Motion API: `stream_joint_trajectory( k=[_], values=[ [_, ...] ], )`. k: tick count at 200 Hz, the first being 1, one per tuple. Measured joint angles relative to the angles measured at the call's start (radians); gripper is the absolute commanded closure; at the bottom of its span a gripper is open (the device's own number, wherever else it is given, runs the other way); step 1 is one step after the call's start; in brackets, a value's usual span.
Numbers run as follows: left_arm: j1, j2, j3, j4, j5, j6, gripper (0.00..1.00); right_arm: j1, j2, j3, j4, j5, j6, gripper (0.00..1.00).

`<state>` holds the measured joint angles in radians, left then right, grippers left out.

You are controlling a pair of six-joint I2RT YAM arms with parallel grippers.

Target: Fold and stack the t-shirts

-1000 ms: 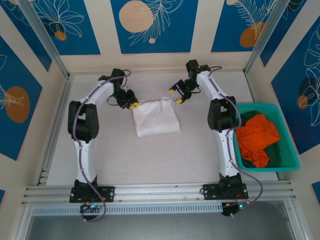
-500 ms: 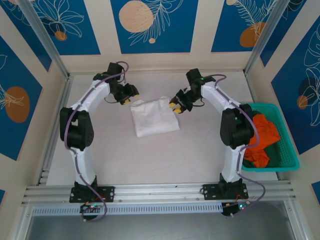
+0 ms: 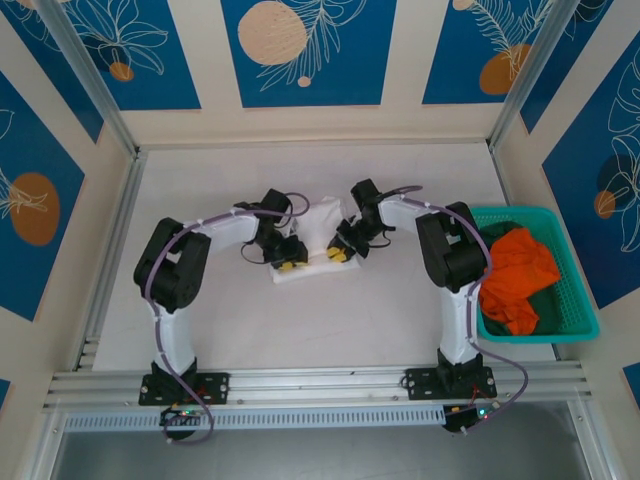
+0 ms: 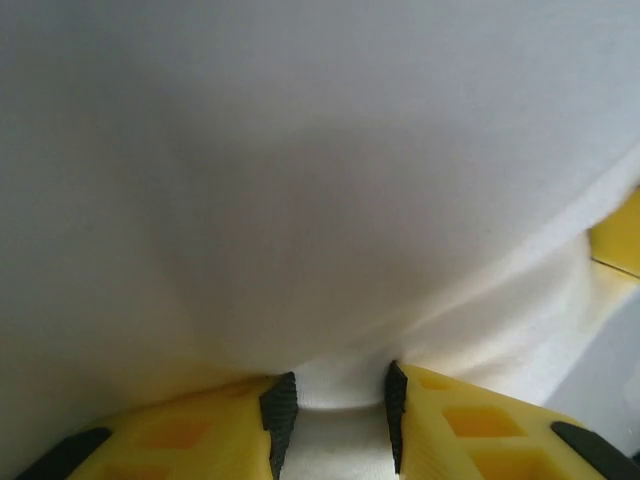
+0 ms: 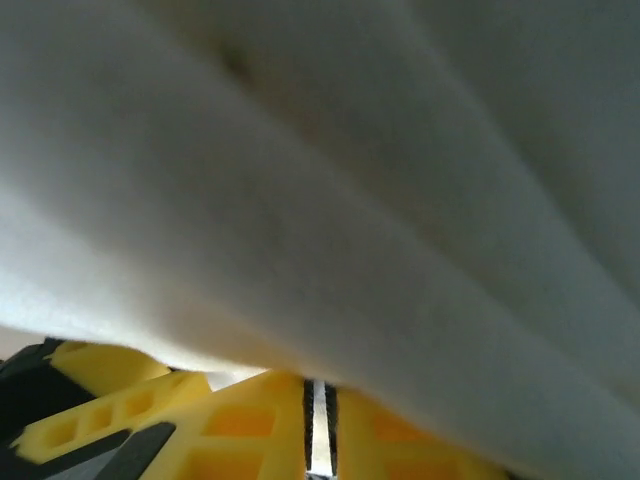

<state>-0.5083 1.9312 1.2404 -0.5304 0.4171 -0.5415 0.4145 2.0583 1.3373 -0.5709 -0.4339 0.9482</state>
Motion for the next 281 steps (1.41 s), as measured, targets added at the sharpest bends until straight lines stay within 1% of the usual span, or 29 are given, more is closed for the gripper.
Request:
stream_joint_trajectory(
  k=[22,35,57,69,76,80,81,84,91,95,108,123,134,142,151,154,165,174,189,203,219,248,262,281],
  values=[
    [-0.002,-0.082,-0.115,0.046,0.003,0.049,0.62,0.046,-0.082,-0.131,0.083,0.011,-0.008,0.84],
    [-0.009,-0.137,-0.180,0.041,0.015,0.075,0.61,0.099,-0.161,-0.236,0.117,0.026,-0.011,0.84],
    [-0.024,-0.246,-0.288,-0.016,0.022,0.103,0.57,0.203,-0.301,-0.400,0.141,0.058,-0.011,0.80],
    [-0.026,-0.309,-0.333,-0.060,0.021,0.107,0.54,0.254,-0.369,-0.465,0.132,0.079,-0.011,0.75],
    [-0.027,-0.349,-0.353,-0.096,0.019,0.107,0.52,0.273,-0.406,-0.494,0.120,0.096,-0.014,0.71],
    [-0.027,-0.377,-0.360,-0.119,0.018,0.107,0.50,0.279,-0.429,-0.505,0.109,0.102,-0.013,0.67],
    [-0.027,-0.386,-0.362,-0.127,0.015,0.106,0.50,0.282,-0.442,-0.512,0.103,0.110,-0.020,0.64],
    [-0.027,-0.401,-0.364,-0.140,0.014,0.106,0.48,0.283,-0.452,-0.516,0.099,0.114,-0.021,0.63],
    [-0.025,-0.447,-0.365,-0.173,0.003,0.105,0.43,0.285,-0.496,-0.526,0.082,0.132,-0.030,0.55],
    [-0.025,-0.468,-0.364,-0.185,0.000,0.107,0.42,0.285,-0.519,-0.529,0.075,0.141,-0.027,0.52],
    [-0.024,-0.531,-0.352,-0.216,-0.007,0.107,0.39,0.283,-0.581,-0.528,0.070,0.159,-0.034,0.46],
    [-0.024,-0.549,-0.343,-0.225,-0.012,0.107,0.37,0.282,-0.607,-0.526,0.073,0.175,-0.038,0.40],
    [-0.024,-0.546,-0.342,-0.234,-0.018,0.107,0.34,0.282,-0.606,-0.526,0.071,0.183,-0.038,0.25],
    [-0.022,-0.543,-0.341,-0.243,-0.022,0.109,0.32,0.281,-0.608,-0.527,0.069,0.189,-0.037,0.18],
    [0.037,-0.495,-0.278,-0.301,0.007,0.142,0.30,0.239,-0.698,-0.616,0.189,0.230,-0.068,0.15],
    [0.063,-0.476,-0.251,-0.301,0.013,0.143,0.29,0.224,-0.737,-0.641,0.201,0.234,-0.071,0.14],
    [0.158,-0.389,-0.146,-0.262,0.018,0.167,0.28,0.108,-0.901,-0.718,0.229,0.267,-0.107,0.14],
    [0.222,-0.323,-0.069,-0.209,0.021,0.179,0.27,0.013,-0.964,-0.724,0.259,0.269,-0.132,0.15],
    [0.283,-0.254,-0.010,-0.143,0.029,0.186,0.25,-0.096,-0.948,-0.693,0.322,0.227,-0.169,0.18],
    [0.293,-0.217,-0.001,-0.105,0.048,0.185,0.26,-0.158,-0.862,-0.645,0.344,0.173,-0.213,0.22],
    [0.288,-0.182,-0.001,-0.088,0.085,0.185,0.27,-0.170,-0.761,-0.591,0.333,0.128,-0.272,0.25],
    [0.281,-0.127,-0.002,-0.049,0.146,0.183,0.33,-0.133,-0.623,-0.492,0.301,0.062,-0.351,0.34],
    [0.277,-0.106,-0.002,-0.035,0.167,0.182,0.34,-0.115,-0.571,-0.463,0.295,0.044,-0.373,0.37],
    [0.262,-0.076,-0.001,-0.031,0.184,0.186,0.38,-0.090,-0.502,-0.437,0.285,0.042,-0.393,0.40]
  ],
)
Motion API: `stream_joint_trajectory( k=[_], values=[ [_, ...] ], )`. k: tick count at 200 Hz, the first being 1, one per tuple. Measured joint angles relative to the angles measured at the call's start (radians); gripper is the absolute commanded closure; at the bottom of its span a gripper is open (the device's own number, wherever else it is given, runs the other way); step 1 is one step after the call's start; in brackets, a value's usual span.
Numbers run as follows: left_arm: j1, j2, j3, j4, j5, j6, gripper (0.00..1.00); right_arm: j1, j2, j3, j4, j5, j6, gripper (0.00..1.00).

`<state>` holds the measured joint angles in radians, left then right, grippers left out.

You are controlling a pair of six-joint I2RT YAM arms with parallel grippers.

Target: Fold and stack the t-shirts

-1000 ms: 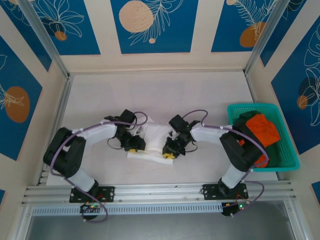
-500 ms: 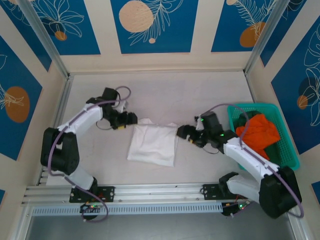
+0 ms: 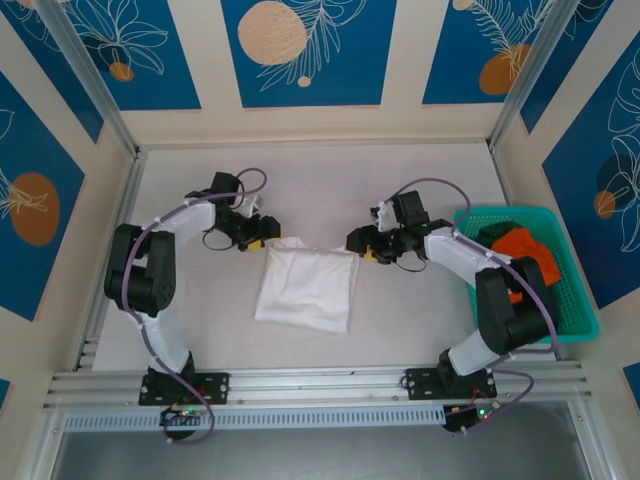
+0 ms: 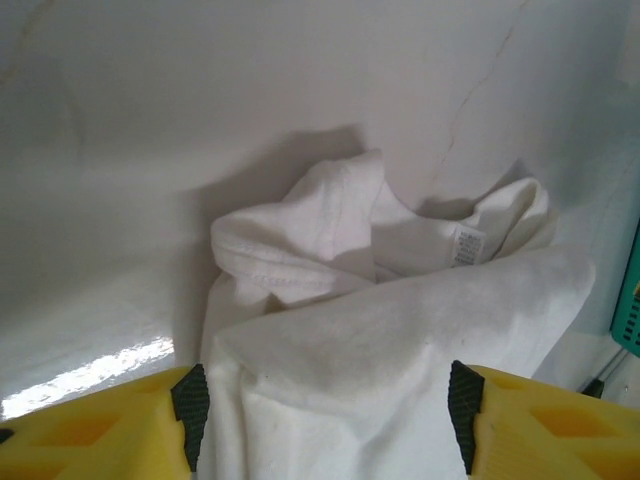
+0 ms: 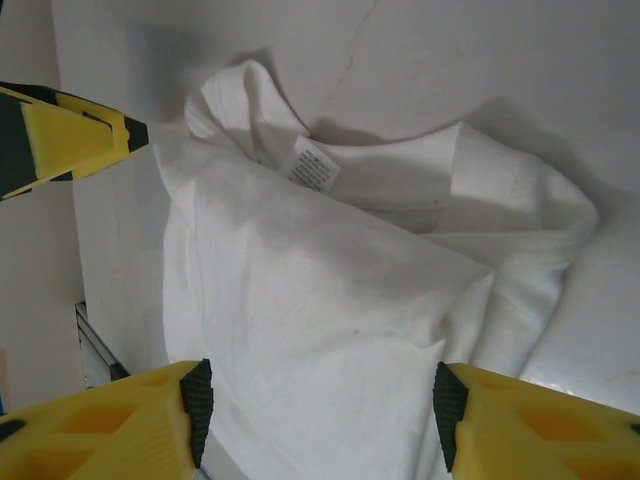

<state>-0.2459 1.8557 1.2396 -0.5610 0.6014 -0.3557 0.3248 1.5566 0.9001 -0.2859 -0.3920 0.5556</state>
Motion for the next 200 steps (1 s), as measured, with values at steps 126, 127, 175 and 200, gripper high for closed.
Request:
stream_joint_trajectory(
  k=[126,127,175,200],
  values=[
    [-0.055,-0.002,0.037,-0.052,-0.026,0.042,1.00,0.062,0.133,0.105,-0.078,0.085,-0.052,1.00],
    [-0.056,-0.005,0.037,-0.052,-0.026,0.042,1.00,0.064,0.124,0.100,-0.077,0.087,-0.052,1.00],
    [-0.064,-0.271,0.025,0.000,-0.036,0.051,1.00,0.096,-0.247,-0.040,-0.003,0.127,-0.030,1.00],
    [-0.064,-0.205,0.137,-0.006,-0.050,0.053,0.93,0.036,-0.225,-0.024,0.016,0.152,0.002,1.00]
  ],
)
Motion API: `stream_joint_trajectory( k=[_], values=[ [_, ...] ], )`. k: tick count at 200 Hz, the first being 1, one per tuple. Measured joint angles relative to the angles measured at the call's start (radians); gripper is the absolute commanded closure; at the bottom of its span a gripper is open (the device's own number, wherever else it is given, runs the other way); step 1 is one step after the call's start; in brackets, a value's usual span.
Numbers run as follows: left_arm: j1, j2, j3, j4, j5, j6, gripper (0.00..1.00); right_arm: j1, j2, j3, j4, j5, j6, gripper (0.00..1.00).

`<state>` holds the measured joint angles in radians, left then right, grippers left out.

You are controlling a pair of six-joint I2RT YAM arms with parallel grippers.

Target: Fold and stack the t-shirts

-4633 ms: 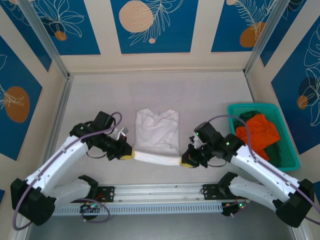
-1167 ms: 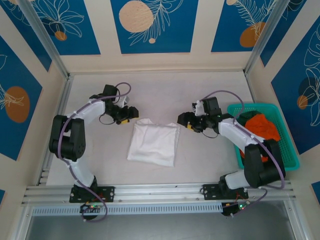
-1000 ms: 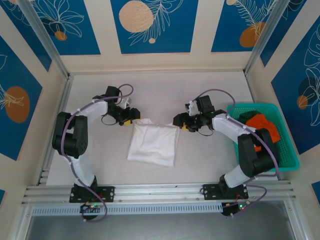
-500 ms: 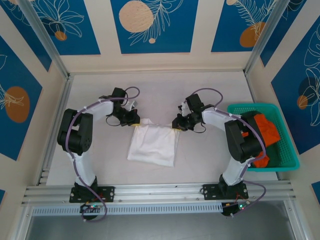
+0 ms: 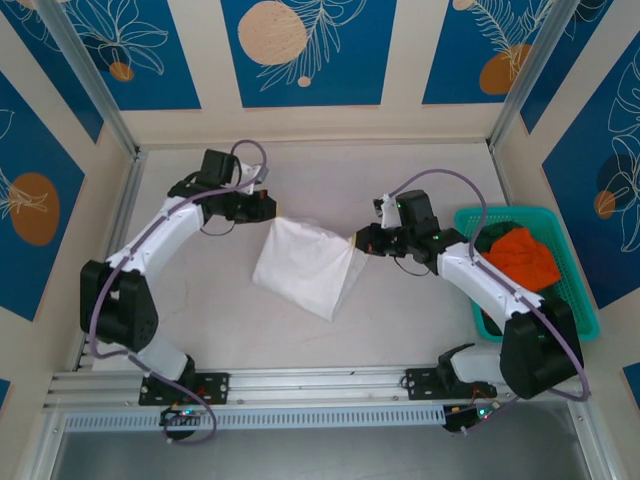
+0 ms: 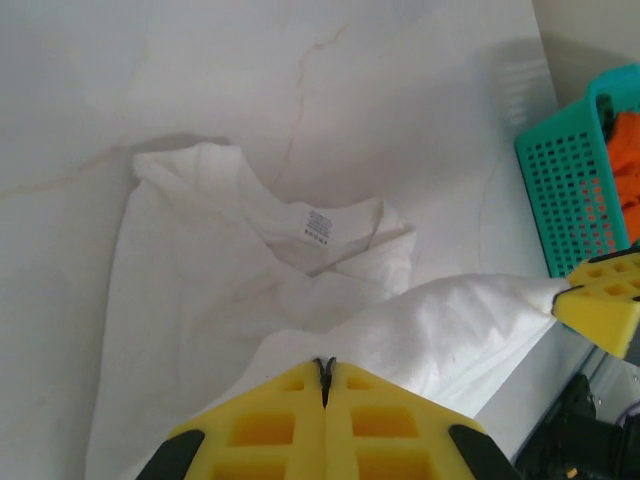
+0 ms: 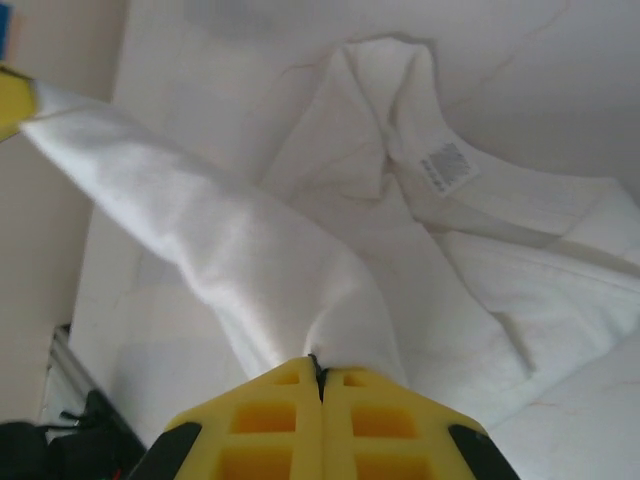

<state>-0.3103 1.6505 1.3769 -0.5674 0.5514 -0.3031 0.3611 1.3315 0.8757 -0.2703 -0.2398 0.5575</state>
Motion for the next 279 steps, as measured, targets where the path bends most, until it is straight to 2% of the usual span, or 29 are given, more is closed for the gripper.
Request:
stream_joint_trajectory(
  k=[27,42,57,71,92,114,140,167,175,199,222,239,262,279],
  values=[
    [-0.001,0.320,0.251,-0.002,-0.003,-0.020,0.72,-0.049,0.330,0.220,-0.122,0.079,0.031,1.00],
    [-0.002,0.496,0.392,-0.043,-0.034,-0.047,0.42,-0.062,0.510,0.357,-0.205,0.127,0.072,1.00],
    [-0.003,0.648,0.540,-0.101,-0.084,-0.090,0.33,-0.067,0.623,0.433,-0.282,0.167,0.121,1.00],
    [-0.005,0.727,0.638,-0.146,-0.119,-0.125,0.24,-0.069,0.661,0.478,-0.339,0.176,0.164,1.00],
    [-0.008,0.736,0.713,-0.216,-0.182,-0.137,0.23,-0.069,0.645,0.491,-0.390,0.232,0.221,1.00],
    [-0.016,0.662,0.717,-0.242,-0.246,-0.134,0.23,-0.068,0.572,0.418,-0.393,0.281,0.261,1.00],
    [-0.039,0.452,0.547,-0.217,-0.275,-0.128,0.27,-0.068,0.414,0.294,-0.366,0.313,0.290,1.00],
    [-0.115,0.296,0.373,-0.164,-0.224,-0.108,0.33,-0.067,0.327,0.225,-0.338,0.327,0.315,1.00],
    [-0.148,0.295,0.353,-0.154,-0.194,-0.105,0.34,-0.066,0.327,0.215,-0.336,0.333,0.323,0.95],
    [-0.251,0.386,0.334,-0.147,-0.149,-0.079,0.34,-0.064,0.335,0.188,-0.357,0.359,0.354,0.61],
    [-0.325,0.491,0.312,-0.156,-0.148,-0.063,0.33,-0.059,0.309,0.159,-0.390,0.403,0.392,0.55],
    [-0.363,0.527,0.287,-0.158,-0.149,-0.053,0.33,-0.050,0.245,0.141,-0.410,0.428,0.416,0.55],
    [-0.389,0.507,0.262,-0.146,-0.138,-0.035,0.33,-0.030,0.117,0.110,-0.361,0.404,0.452,0.71],
    [-0.393,0.485,0.216,-0.120,-0.114,-0.021,0.32,-0.017,0.061,0.073,-0.285,0.345,0.484,0.76]
  ],
)
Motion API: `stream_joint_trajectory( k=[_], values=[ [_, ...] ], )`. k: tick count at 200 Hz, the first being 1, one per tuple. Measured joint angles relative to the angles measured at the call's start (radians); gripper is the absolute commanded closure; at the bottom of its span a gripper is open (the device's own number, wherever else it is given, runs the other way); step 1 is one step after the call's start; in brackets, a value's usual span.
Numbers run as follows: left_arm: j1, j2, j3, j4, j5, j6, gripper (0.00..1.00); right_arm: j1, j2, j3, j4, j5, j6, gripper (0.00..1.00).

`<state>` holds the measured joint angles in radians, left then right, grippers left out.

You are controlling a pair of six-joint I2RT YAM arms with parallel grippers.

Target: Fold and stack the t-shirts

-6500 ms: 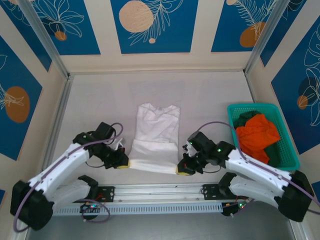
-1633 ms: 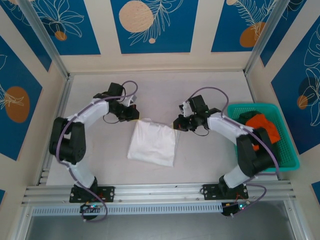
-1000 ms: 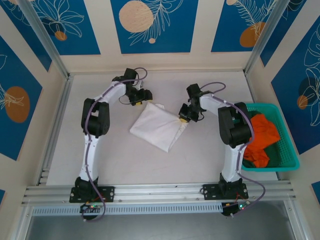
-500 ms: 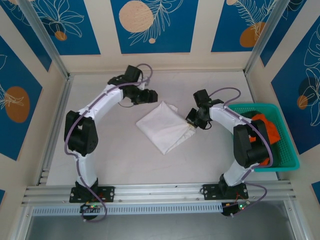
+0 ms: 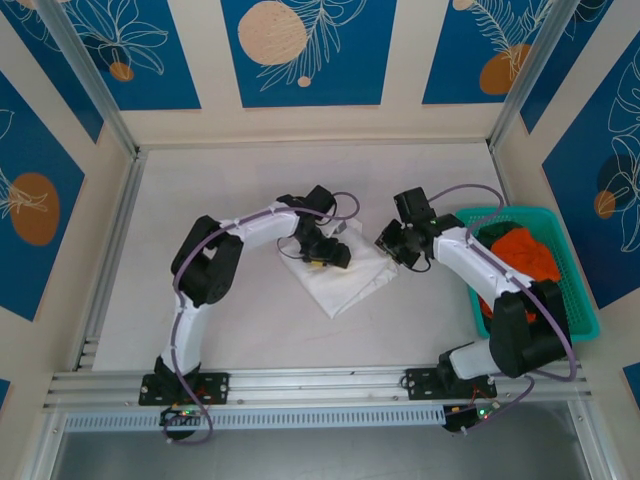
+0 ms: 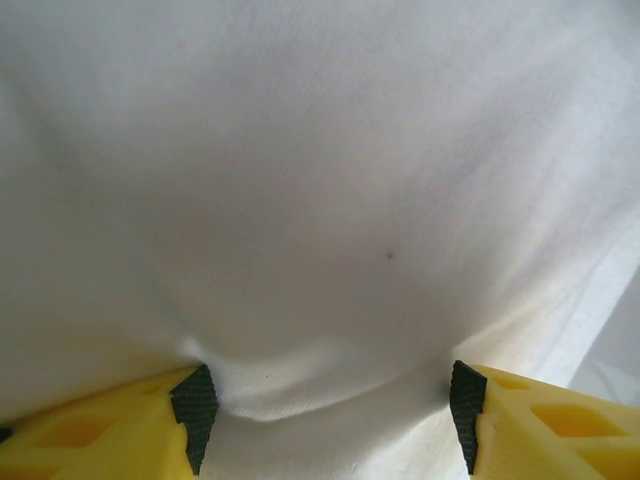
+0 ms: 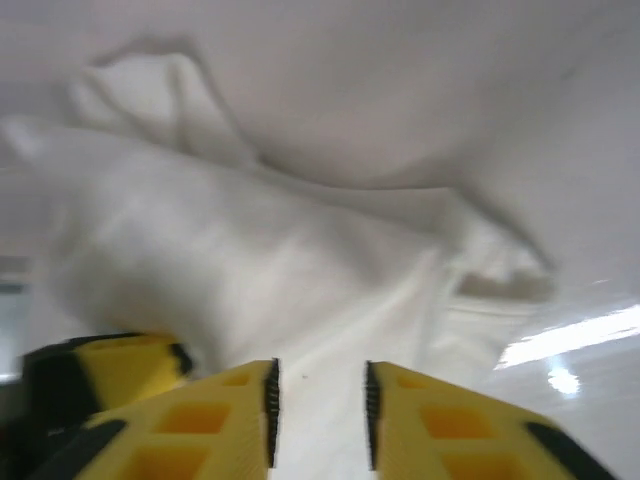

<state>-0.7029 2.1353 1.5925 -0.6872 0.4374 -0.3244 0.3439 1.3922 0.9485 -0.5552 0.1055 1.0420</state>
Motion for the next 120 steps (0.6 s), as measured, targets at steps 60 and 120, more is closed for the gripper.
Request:
stream_joint_trajectory(
  k=[60,120],
  values=[
    [0.021,-0.092,-0.047,-0.032,0.027,-0.031,0.31,0.068,0.159,-0.053,0.124,-0.161,0.071,0.83],
    [0.074,0.127,0.393,-0.039,0.011,-0.092,0.46,0.073,0.222,-0.100,0.122,-0.175,0.087,0.82]
  ],
)
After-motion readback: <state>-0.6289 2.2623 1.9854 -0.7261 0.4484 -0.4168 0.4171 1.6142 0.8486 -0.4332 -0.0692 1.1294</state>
